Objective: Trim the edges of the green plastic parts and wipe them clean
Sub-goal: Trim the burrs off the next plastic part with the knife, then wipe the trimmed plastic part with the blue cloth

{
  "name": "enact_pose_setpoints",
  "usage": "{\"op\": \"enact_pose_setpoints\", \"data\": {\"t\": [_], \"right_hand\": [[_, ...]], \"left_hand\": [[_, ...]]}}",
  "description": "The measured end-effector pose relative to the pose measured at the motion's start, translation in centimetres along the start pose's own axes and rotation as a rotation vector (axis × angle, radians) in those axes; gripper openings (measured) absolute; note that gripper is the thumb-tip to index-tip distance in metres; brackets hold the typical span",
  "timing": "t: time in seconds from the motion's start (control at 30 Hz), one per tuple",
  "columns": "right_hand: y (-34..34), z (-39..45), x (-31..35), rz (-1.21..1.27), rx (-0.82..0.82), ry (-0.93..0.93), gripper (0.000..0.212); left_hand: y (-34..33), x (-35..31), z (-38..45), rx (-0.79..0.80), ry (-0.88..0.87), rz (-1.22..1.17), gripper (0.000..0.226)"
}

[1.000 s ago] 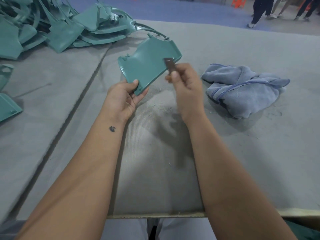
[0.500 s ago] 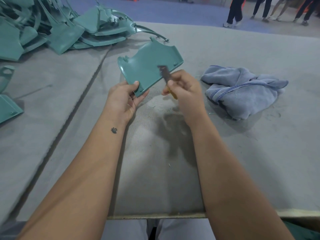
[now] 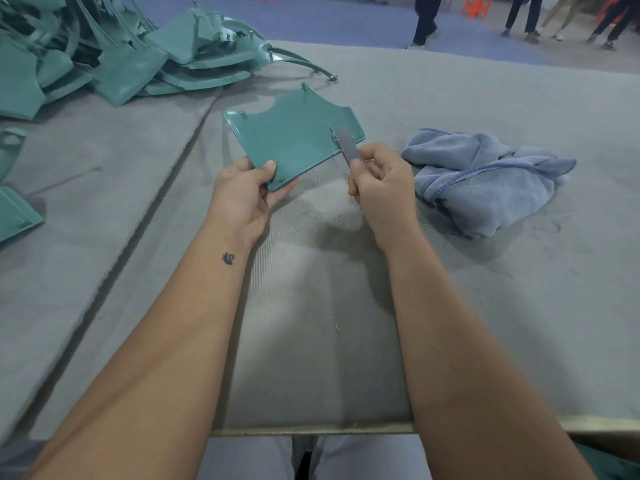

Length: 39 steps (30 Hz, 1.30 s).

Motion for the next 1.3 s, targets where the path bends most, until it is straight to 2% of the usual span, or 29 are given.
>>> {"op": "enact_pose_setpoints", "data": {"t": [0.1, 0.17, 0.23, 0.3, 0.33, 0.37, 0.43, 0.5, 0.57, 0.67, 0.8, 0.87, 0.97, 1.03, 1.1, 1.2, 1.27, 1.3], "right_hand": [[-2.1, -0.5, -0.4, -0.209, 0.182, -0.026, 0.025], [-2.9, -0.9, -0.6, -0.206, 0.212, -0.058, 0.028], [-2.2, -0.7, -0.4, -0.055, 0.108, -0.086, 0.03], [-0.5, -0.4, -0.3, 0.115, -0.08, -0.106, 0.028], [0.4, -0.2, -0.4, 0.112, -0.18, -0.114, 0.026], [1.1, -0.2, -0.6, 0.028, -0.257, -0.127, 0.023], [1.8, -0.1, -0.9, -0.265, -0.305, -0.167, 0.019], [1.6, 0.1, -0.9, -0.582, -0.233, -0.143, 0.019], [0.5, 0.0, -0.5, -0.846, -0.134, -0.027, 0.023], [-0.1, -0.1, 0.4, -0.873, -0.118, 0.088, 0.033], [1.3, 0.5, 2.2, -0.839, -0.196, 0.107, 0.034], [2.4, 1.4, 2.9, -0.808, -0.241, 0.046, 0.035], [4.4, 3.0, 3.2, -0.617, -0.281, -0.119, 0.033], [6.0, 3.7, 3.4, -0.6, -0.32, -0.123, 0.033], [7.9, 3.8, 3.0, -0.705, -0.353, -0.149, 0.042], [9.9, 3.4, 1.2, -0.878, -0.273, -0.338, 0.066], [10.4, 3.3, 0.6, -1.029, -0.21, -0.385, 0.067], [10.6, 3.3, 0.7, -1.098, -0.188, -0.391, 0.061]], "left_hand": [[-0.1, 0.0, 0.0, -0.012, -0.023, 0.021, 0.023], [-0.1, 0.1, 0.0, -0.023, -0.031, 0.0, 0.022], [0.0, 0.0, -0.1, -0.025, -0.036, -0.029, 0.023], [0.0, -0.1, -0.2, -0.028, -0.035, -0.049, 0.025], [0.0, -0.1, -0.3, -0.032, -0.037, -0.055, 0.025], [-0.1, -0.2, -0.3, -0.035, -0.039, -0.056, 0.026], [-0.1, -0.3, -0.4, -0.046, -0.049, -0.037, 0.026], [-0.1, -0.3, -0.5, -0.062, -0.075, 0.014, 0.026], [-0.1, -0.4, -0.6, -0.068, -0.108, 0.072, 0.026], [-0.2, -0.4, -0.6, -0.061, -0.132, 0.128, 0.024], [-0.2, -0.2, -0.5, -0.046, -0.105, 0.09, 0.023], [-0.2, -0.2, -0.4, -0.048, -0.095, 0.08, 0.024], [-0.5, -0.2, -0.3, -0.032, -0.102, 0.105, 0.024], [-0.6, -0.3, -0.3, -0.017, -0.111, 0.129, 0.026], [-0.8, -0.2, -0.3, 0.0, -0.12, 0.163, 0.027], [-0.9, -0.1, -0.3, 0.006, -0.136, 0.228, 0.028], [-0.9, -0.1, -0.3, 0.008, -0.154, 0.285, 0.028], [-1.0, 0.0, -0.3, 0.009, -0.16, 0.306, 0.028]]}}
Point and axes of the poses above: each hand's wrist, its own z-axis towards the middle knuckle, its own y-axis out of the back of the hand, x = y × z, the point moved 6 cm from there along z, towards the middle knuckle, and after that the axes turned 6 degrees about z, right-handed, at the moved point
